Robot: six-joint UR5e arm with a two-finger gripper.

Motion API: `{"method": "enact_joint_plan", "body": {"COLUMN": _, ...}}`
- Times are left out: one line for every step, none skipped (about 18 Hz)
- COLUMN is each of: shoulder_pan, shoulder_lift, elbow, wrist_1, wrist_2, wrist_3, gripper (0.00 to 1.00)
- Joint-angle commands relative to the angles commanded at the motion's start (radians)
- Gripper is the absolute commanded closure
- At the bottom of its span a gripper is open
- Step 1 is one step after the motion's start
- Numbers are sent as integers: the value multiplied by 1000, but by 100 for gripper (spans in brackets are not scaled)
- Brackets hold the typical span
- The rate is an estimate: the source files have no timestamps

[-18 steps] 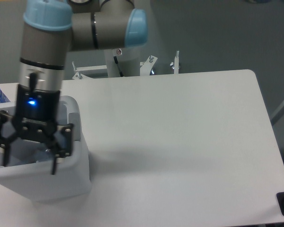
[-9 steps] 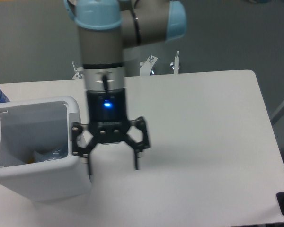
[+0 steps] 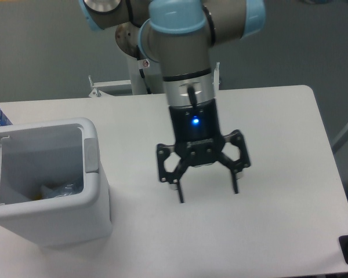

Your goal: Place the trash in the trash can

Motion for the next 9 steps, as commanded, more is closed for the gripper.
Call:
{"method": "enact_joint_plan", "body": {"shoulder_pan": 5, "shoulder_lift": 0, "elbow": -2, "wrist_1": -15, "wrist_2": 9, "wrist_3": 32, "gripper": 0}}
{"method": "enact_joint_plan", "body": {"shoulder_pan": 15, "shoulder_lift": 2, "elbow": -2, "wrist_1": -29, "wrist_2": 18, "wrist_3": 63, "gripper": 0}}
{"method": "enact_joint_plan", "body": {"shoulder_pan": 28, "shoulder_lift": 5, "elbow": -2, "wrist_1": -49, "wrist_2": 20, "wrist_3": 97, "gripper": 0}}
{"method": "enact_joint_plan", "body": {"shoulder_pan": 38, "shoulder_lift": 12, "elbow": -2, "wrist_1": -70, "wrist_2": 20, "wrist_3": 135, "gripper": 0}}
{"method": "enact_joint_plan", "body": {"shoulder_pan": 54, "shoulder_lift": 23, "elbow": -5, "wrist_1": -106, "wrist_2": 20, "wrist_3": 179, "gripper": 0}}
{"method": "enact_joint_plan", "body": {"shoulder_pan": 77, "shoulder_lift": 41, "elbow": -14, "wrist_1": -149, "wrist_2": 20, "wrist_3": 238, "gripper": 0}}
{"method": "enact_joint_plan", "body": {"shoulder_pan": 95, "shoulder_lift": 63, "elbow": -29, "wrist_1": -188, "wrist_2": 18, "wrist_3": 302, "gripper": 0}}
{"method": "enact_joint_plan", "body": {"shoulder_pan": 116, "shoulder_lift": 92, "elbow": -50, "wrist_1": -225, "wrist_2": 18, "wrist_3": 374, "gripper": 0}}
{"method": "enact_joint_plan", "body": {"shoulder_pan": 144, "shoulder_lift": 119, "elbow": -72, "wrist_1": -261, "wrist_2": 12, "wrist_3": 446, "gripper": 0}}
